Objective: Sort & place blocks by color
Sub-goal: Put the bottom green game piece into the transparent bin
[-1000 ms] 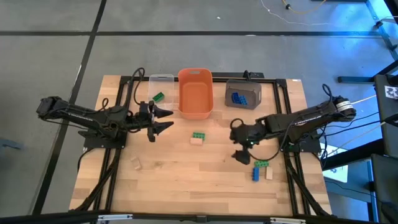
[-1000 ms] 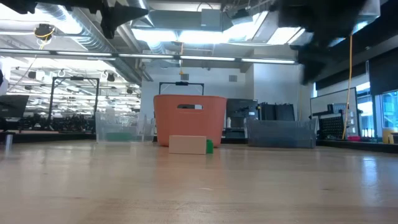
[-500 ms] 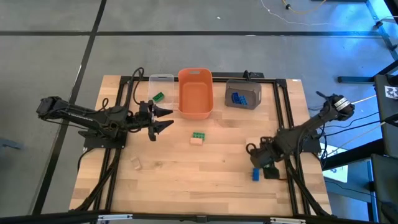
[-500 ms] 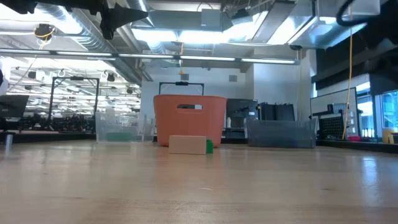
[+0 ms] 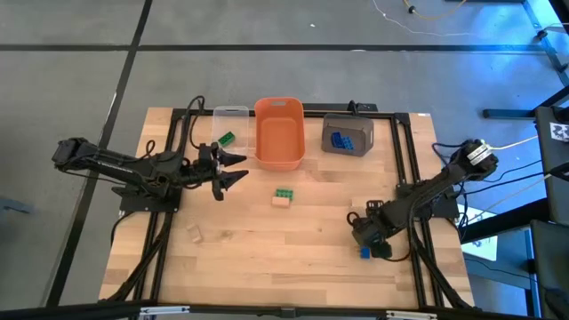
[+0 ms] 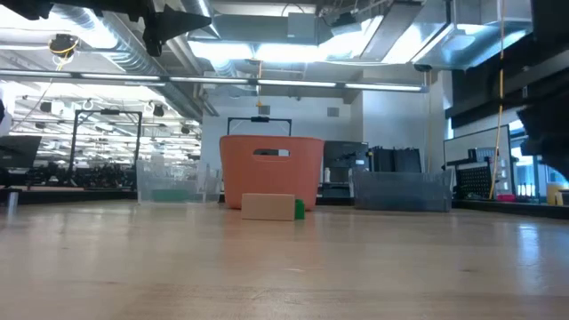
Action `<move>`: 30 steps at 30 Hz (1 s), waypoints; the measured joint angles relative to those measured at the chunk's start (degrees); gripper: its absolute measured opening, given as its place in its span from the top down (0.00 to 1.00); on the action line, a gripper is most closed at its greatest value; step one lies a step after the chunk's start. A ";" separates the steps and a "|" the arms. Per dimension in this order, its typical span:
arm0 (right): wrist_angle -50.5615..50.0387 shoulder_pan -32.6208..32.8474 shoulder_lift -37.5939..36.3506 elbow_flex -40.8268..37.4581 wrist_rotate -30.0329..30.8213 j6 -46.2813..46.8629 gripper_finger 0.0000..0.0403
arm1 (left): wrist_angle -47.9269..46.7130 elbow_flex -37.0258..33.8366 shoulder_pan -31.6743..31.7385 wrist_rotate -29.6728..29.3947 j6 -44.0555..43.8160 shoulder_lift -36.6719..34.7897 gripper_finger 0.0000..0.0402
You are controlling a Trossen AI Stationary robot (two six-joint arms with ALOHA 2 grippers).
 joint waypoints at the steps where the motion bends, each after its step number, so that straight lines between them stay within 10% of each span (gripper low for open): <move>1: 0.80 0.00 0.84 -0.25 0.47 -0.04 0.12 | 0.00 0.00 0.00 -0.05 0.00 0.01 0.37; 16: -6.49 -5.31 1.58 0.90 9.13 -9.41 0.45 | 0.48 0.02 0.01 -0.05 0.00 0.01 0.37; 30: -5.54 -20.09 -5.51 3.98 5.68 -19.76 0.49 | 0.83 0.04 0.02 0.00 0.00 0.01 0.37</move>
